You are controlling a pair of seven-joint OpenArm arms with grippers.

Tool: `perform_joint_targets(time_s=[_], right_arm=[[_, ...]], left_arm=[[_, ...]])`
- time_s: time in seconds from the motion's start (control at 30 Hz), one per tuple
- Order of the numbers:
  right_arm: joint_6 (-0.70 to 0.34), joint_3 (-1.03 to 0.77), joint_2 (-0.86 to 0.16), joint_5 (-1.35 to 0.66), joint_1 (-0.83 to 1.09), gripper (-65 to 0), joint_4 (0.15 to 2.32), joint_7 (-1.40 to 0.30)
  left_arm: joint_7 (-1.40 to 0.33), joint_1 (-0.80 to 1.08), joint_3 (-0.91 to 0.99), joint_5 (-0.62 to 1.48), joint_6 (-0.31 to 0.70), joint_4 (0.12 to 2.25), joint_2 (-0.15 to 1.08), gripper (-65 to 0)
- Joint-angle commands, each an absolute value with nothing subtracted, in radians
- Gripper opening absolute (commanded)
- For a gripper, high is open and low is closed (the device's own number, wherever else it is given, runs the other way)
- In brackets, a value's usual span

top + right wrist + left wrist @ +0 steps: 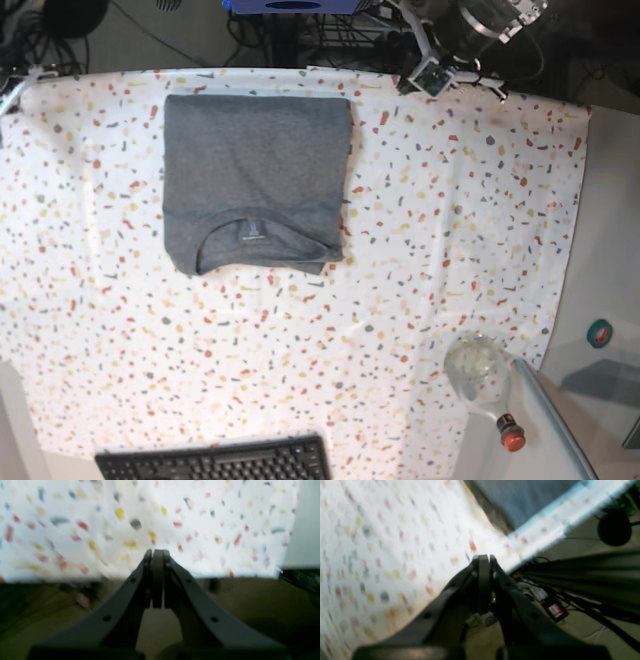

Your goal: Layout the t-shirt on the table in an organized manner, then fold the t-shirt properly

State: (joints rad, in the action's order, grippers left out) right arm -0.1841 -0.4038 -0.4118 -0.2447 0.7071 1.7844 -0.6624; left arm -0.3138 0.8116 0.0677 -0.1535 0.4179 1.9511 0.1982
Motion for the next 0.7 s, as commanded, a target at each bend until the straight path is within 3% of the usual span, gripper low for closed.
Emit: perform_joint_targets(time_s=[0.0, 0.07, 0.17, 0.37, 0.5, 0.67], right_arm=[[-0.177, -0.414, -0.414, -0.186, 0.737, -65.0, 1.804, -0.654], [-0.177, -0.407, -0.390, -0.068, 0.791, -65.0, 1.801, -0.654], [-0.177, -0.387, -0.392, -0.044, 0.866, -65.0, 1.779, -0.661], [-0.177, -0.133, -0.463, -0.044, 0.883, -65.0, 1.547, -0.657], [-0.177, 0.018, -0.455, -0.097, 0.860, -65.0, 1.351, -0.621], [-0.168, 0.173, -0.392, -0.259, 0.713, -65.0, 0.986, -0.420]], left_arm=[[-0.291, 0.866, 0.081, -0.147, 0.390, 1.948, 0.202, -65.0], [-0.282, 0.947, 0.081, -0.147, 0.331, 1.905, 0.205, -65.0], [-0.278, 1.017, 0.048, -0.147, 0.303, 1.813, 0.206, -65.0], [-0.183, 0.957, -0.119, -0.136, 0.300, 1.451, 0.200, -65.0], [0.093, 0.840, -0.225, -0.134, 0.300, 1.049, 0.180, -65.0], [0.397, 0.565, -0.275, -0.137, 0.300, 0.406, 0.114, -65.0]])
